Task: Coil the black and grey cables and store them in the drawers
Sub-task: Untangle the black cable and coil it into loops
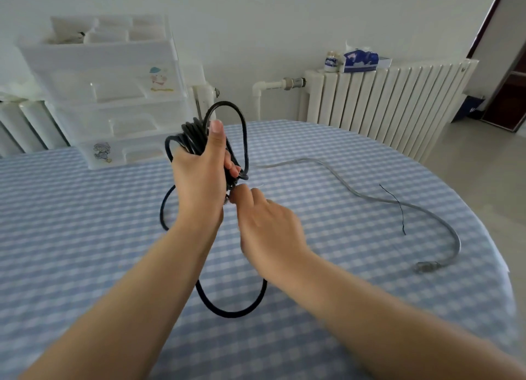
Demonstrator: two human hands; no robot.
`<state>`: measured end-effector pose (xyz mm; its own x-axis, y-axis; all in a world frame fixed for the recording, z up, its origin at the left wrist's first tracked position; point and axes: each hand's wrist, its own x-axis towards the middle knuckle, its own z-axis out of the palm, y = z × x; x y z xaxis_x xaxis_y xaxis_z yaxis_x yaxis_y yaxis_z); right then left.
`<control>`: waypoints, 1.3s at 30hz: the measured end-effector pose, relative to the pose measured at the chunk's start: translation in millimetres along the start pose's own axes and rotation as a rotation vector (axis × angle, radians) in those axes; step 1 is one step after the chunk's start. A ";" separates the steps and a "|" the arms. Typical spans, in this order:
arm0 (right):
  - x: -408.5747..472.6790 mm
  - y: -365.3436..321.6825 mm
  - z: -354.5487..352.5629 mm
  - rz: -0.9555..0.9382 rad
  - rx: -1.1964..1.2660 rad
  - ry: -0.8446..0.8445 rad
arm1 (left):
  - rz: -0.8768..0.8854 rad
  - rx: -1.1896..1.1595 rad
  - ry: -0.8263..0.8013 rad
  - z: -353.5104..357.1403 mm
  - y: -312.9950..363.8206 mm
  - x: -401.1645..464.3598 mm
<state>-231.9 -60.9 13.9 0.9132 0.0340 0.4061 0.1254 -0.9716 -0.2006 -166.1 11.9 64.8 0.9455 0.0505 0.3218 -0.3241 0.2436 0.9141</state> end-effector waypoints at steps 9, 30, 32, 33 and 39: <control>4.1 1.2 -26.9 0.391 1.183 -0.354 | 0.109 0.274 0.023 -14.3 -18.5 11.4; 16.7 28.6 -50.2 0.544 1.613 -0.574 | 0.539 1.044 -0.593 -17.1 -13.3 13.7; 17.9 32.0 -49.7 0.569 1.649 -0.627 | 0.537 1.098 -0.594 -18.5 -14.9 14.1; 18.5 33.9 -50.1 0.570 1.656 -0.651 | 0.543 1.113 -0.594 -19.4 -16.3 14.5; 21.7 48.7 -60.5 0.620 1.765 -0.597 | 0.608 1.192 -0.548 -23.2 -18.8 19.8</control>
<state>-229.4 -121.7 66.9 0.9207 0.2667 -0.2849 -0.3731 0.3879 -0.8428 -140.5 30.8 48.3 0.6117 -0.5865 0.5308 -0.7560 -0.6311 0.1739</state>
